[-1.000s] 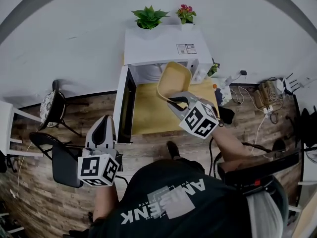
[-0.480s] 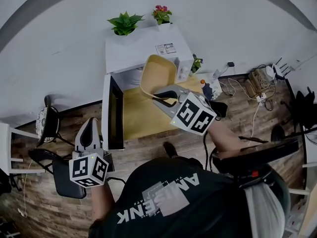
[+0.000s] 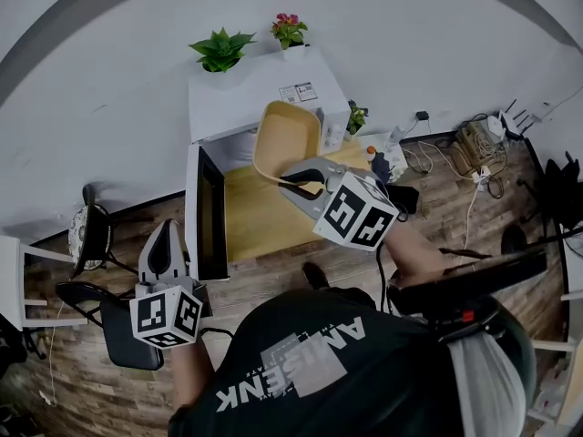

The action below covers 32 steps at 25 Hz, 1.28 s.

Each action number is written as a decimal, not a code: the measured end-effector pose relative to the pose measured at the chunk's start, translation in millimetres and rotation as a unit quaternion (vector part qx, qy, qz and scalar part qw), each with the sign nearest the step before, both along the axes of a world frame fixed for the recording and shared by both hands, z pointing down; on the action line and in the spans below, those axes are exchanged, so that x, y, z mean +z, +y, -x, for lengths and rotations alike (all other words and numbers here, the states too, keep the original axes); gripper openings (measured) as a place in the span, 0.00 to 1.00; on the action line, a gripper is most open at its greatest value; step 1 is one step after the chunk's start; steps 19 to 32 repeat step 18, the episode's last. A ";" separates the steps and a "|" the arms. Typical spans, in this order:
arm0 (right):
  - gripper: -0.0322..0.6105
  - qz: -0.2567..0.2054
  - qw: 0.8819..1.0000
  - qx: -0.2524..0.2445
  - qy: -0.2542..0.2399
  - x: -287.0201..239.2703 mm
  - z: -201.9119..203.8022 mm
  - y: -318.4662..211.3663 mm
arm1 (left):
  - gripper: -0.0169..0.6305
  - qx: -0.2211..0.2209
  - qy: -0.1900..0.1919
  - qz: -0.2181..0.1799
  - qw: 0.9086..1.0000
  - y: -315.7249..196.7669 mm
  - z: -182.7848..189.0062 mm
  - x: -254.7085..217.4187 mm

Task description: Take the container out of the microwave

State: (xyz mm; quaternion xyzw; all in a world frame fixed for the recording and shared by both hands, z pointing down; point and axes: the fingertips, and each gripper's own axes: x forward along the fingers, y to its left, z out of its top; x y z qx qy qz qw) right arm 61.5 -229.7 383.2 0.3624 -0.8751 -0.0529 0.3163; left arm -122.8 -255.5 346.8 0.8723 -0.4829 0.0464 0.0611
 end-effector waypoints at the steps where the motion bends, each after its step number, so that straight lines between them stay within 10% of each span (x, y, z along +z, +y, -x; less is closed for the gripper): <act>1: 0.09 0.000 1.000 0.000 0.000 0.2 -1.0 0.3 | 0.03 0.001 0.000 0.000 1.000 0.0 -1.1 0.6; 32: 0.09 0.001 1.000 0.002 -0.005 -2.7 -4.3 1.5 | 0.03 0.001 0.015 0.011 1.000 5.8 -3.0 0.9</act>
